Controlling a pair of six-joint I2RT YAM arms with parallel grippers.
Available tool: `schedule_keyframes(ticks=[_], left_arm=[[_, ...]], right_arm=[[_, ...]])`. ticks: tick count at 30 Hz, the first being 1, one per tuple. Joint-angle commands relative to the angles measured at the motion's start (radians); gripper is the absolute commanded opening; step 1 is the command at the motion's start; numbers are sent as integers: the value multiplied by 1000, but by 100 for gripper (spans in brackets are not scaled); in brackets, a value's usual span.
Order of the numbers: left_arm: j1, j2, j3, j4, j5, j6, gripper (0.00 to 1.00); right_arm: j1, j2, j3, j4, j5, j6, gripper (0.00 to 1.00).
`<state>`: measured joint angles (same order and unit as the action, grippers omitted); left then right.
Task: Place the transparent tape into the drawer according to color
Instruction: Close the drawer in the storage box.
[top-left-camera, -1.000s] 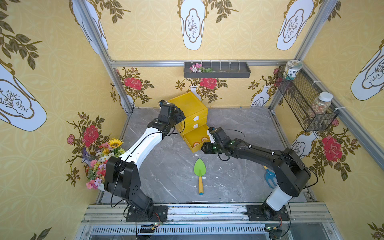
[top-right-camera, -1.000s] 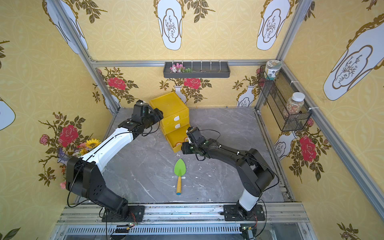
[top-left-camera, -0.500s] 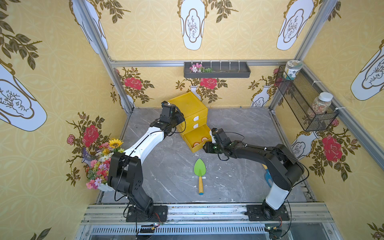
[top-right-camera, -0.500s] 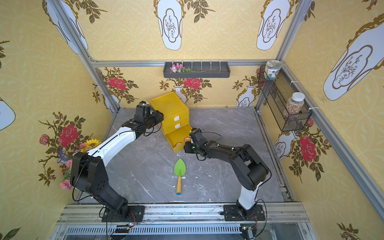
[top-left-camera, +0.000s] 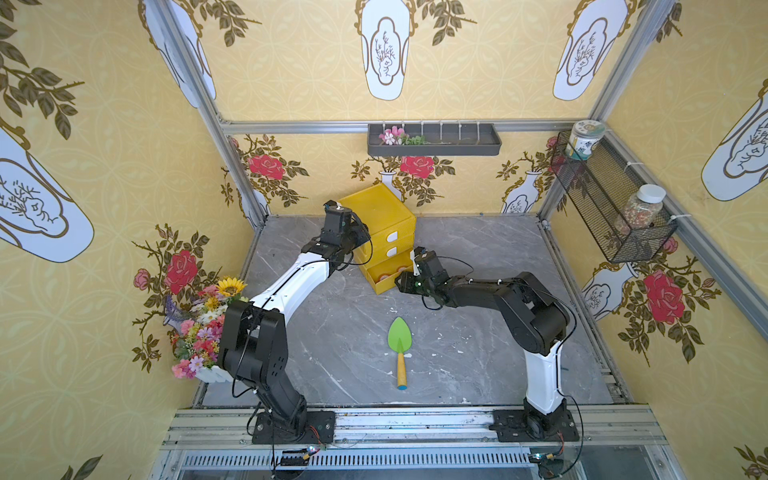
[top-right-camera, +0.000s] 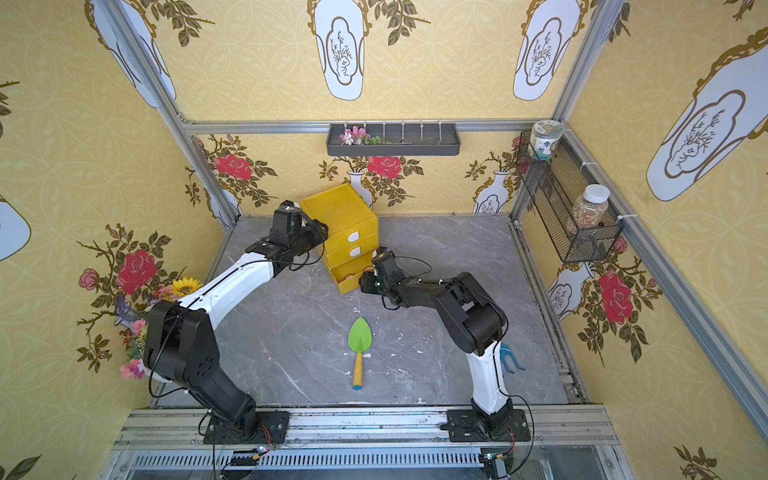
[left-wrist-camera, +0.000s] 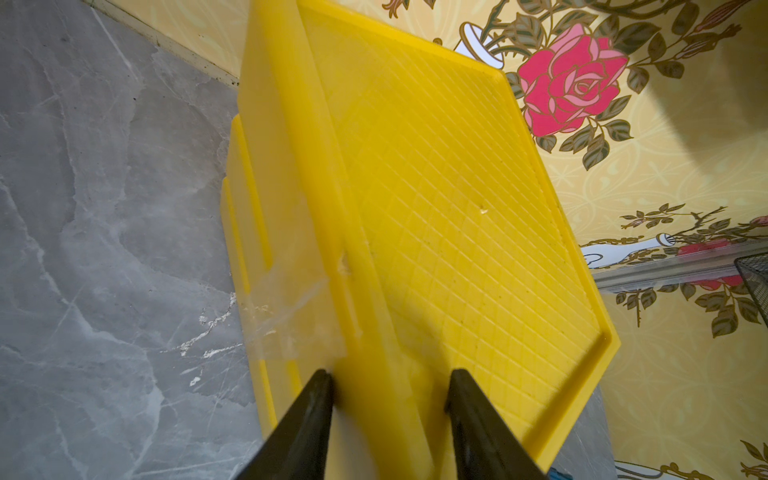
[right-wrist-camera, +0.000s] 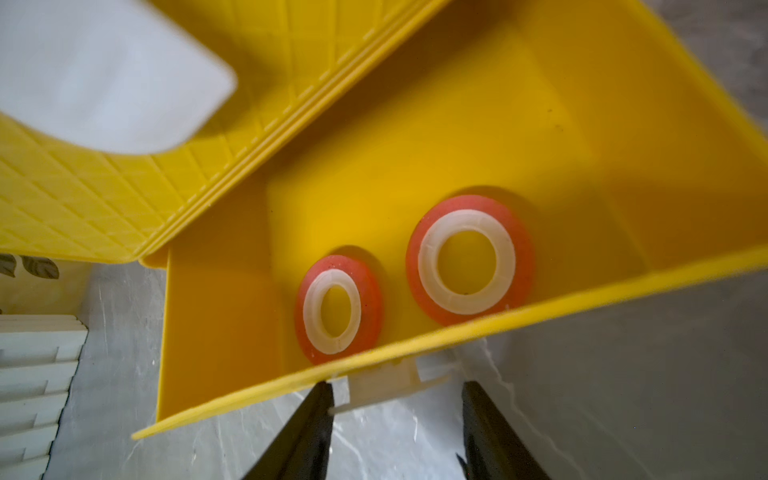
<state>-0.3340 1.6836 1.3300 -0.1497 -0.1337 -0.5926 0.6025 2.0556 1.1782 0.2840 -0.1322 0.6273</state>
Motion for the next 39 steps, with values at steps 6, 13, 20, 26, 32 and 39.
schedule_keyframes(ticks=[6, 13, 20, 26, 32, 39], left_arm=[[-1, 35, -33, -120, 26, 37, 49], [0, 41, -49, -130, 34, 40, 48], [-3, 40, -67, -142, 42, 37, 47], [-2, 29, -69, -156, 33, 37, 48], [0, -40, -47, -190, 3, 30, 58], [-1, -231, -96, -182, -16, 13, 92]], right_arm=[[-6, 132, 72, 256, 17, 129, 54], [-13, 199, 96, 365, 59, 210, 54], [-14, 252, 165, 367, 48, 227, 54], [-13, 232, 153, 360, 36, 223, 59], [-10, 91, 2, 368, 35, 206, 68], [-11, -157, -223, 350, 49, 175, 97]])
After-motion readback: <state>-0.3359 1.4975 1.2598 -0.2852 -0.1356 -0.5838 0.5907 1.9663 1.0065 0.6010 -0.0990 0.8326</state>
